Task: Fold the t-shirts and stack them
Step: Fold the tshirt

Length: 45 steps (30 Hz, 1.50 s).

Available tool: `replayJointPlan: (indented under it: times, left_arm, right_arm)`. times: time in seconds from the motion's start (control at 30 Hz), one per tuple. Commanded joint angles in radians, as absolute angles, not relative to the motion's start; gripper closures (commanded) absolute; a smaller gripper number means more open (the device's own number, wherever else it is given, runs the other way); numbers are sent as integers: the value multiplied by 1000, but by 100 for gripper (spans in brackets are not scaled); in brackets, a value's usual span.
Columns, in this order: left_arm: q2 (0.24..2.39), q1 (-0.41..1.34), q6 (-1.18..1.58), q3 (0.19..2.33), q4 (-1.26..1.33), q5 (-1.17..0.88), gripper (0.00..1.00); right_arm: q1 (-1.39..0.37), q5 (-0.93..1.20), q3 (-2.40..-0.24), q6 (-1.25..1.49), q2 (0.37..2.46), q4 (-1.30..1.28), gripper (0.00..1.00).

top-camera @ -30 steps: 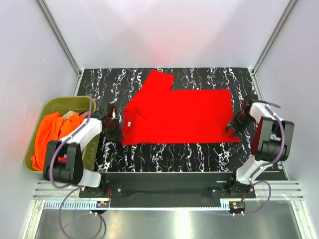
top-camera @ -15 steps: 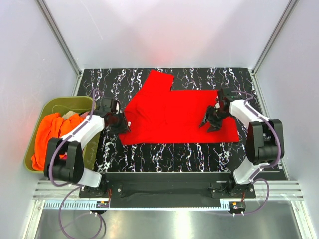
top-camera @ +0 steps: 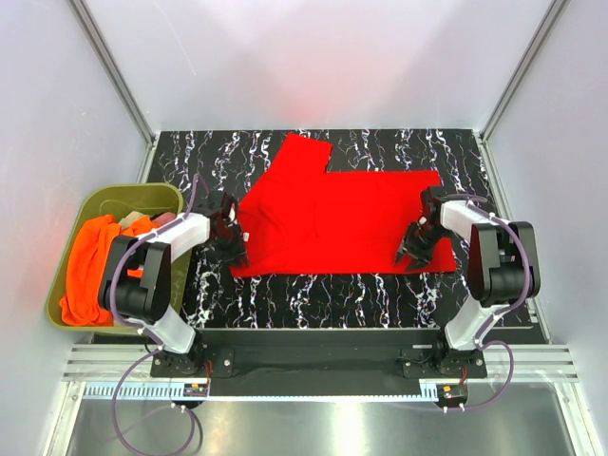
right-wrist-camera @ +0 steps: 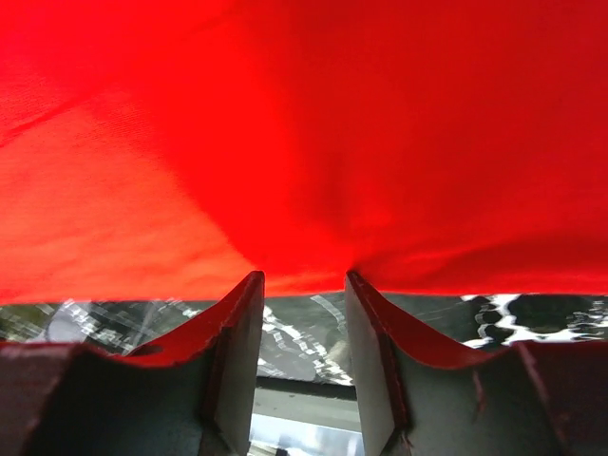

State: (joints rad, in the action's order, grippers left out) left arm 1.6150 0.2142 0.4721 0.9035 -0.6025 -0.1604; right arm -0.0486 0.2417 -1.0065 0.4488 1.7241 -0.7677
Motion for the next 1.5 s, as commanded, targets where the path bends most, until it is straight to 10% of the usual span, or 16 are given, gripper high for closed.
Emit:
replayJointPlan:
  times: [0.0,0.5,1.1,1.47]
  left_arm:
    - [1609,213,459,850,-686,-112,67]
    - [1449,215,442,999,-612,-323,64]
    - [1732,209,534,1097,-477,-407,69]
    - [1752,169,535,1058,-483,-411,69]
  right_arm:
    - [-43,190,-974,443,1738,-778,52]
    - [-143,474,-1331,454,1724,-604,27]
    - [-340,640,-1786,658,2292,-318,57]
    - [-382,617,-1827,687,2379,-311,58]
